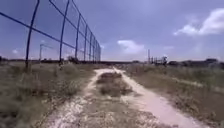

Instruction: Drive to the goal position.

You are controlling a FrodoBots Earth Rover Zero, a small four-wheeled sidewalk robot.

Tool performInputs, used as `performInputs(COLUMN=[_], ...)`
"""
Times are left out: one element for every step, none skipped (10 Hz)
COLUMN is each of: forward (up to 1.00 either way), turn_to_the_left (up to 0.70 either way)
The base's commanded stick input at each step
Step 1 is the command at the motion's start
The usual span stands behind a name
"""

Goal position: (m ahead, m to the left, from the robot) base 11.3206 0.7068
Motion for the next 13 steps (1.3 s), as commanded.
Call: performInputs(forward=[0.5, 0.5, 0.5, 0.5, 0.5, 0.5, 0.5, 0.5, 0.5, 0.5, 0.5, 0.5, 0.5], turn_to_the_left=[0.0, 0.0, -0.1, -0.27, -0.27, -0.27, -0.27, -0.09, 0.0, 0.0, 0.0, 0.0, 0.0])
